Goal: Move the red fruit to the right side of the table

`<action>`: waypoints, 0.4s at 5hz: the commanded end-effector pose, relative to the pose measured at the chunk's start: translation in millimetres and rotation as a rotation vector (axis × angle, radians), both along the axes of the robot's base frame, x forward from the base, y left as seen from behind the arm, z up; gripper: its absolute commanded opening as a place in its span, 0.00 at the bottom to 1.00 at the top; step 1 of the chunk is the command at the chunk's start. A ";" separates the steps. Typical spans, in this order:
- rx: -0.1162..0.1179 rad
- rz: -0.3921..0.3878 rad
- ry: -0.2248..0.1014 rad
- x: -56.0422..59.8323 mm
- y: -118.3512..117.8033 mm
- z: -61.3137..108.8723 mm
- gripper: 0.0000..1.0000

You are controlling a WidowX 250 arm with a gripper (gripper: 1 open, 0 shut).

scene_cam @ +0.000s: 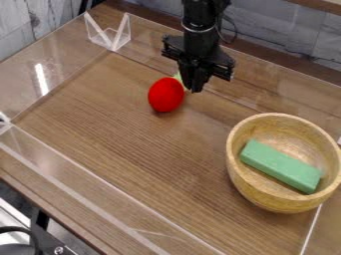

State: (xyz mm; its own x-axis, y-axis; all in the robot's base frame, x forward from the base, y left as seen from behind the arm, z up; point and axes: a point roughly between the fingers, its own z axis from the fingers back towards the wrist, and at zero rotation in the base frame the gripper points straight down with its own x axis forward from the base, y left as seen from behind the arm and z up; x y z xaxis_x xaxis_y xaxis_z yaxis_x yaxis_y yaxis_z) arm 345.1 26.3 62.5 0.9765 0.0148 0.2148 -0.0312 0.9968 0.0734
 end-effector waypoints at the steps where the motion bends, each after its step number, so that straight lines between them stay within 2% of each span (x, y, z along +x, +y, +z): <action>1: 0.014 0.068 -0.046 -1.8 5.5 18.8 0.00; 2: 0.007 0.077 -0.060 9.7 -6.4 28.0 0.00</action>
State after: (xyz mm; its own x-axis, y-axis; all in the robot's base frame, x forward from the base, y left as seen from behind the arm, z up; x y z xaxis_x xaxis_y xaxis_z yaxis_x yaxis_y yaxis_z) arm 346.9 16.3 68.6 0.9753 0.0772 0.2070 -0.0953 0.9923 0.0790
